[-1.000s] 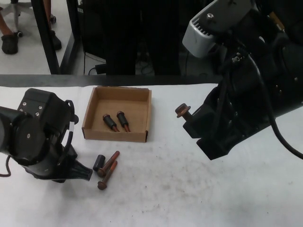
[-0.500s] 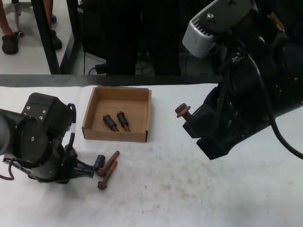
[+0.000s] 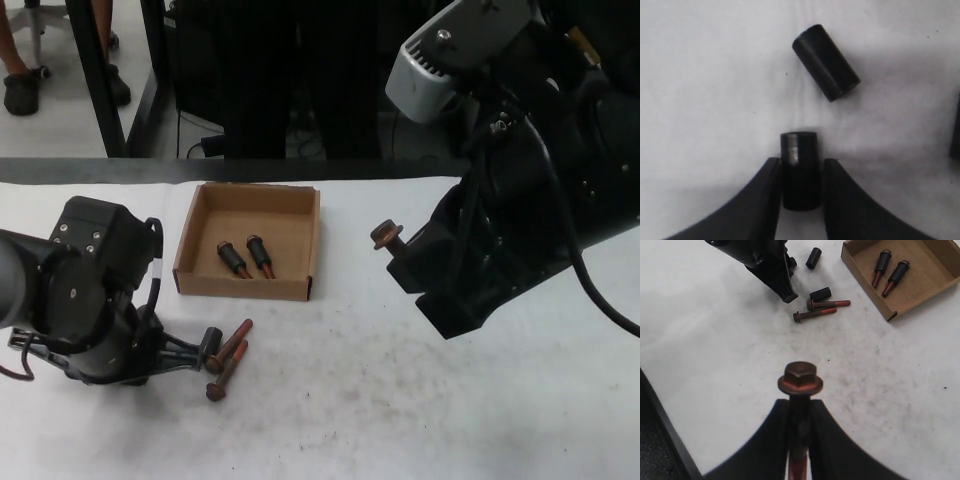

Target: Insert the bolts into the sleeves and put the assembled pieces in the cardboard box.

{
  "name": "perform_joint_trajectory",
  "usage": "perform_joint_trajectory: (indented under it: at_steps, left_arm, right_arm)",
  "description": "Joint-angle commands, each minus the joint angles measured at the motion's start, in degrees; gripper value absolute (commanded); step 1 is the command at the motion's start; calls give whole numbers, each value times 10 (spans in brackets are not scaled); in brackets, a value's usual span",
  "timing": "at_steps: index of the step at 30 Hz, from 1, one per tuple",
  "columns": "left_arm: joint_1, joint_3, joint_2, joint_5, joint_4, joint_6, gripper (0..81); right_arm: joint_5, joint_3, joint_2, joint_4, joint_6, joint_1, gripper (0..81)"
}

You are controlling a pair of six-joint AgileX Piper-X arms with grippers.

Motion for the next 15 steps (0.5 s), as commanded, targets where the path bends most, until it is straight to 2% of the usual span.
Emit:
perform_joint_trajectory:
  at_steps: [1, 7, 15]
  left_arm:
    - [2, -1, 14, -8, -17, -8, 194]
    - [2, -1, 14, -8, -15, -8, 13]
    - [2, -1, -31, 17, 62, -5, 8]
  right_arm:
    - [-2, -2, -9, -1, 4, -1, 2]
    - [-3, -2, -9, 15, 3, -1, 2]
    - [-3, -2, -9, 25, 3, -1, 2]
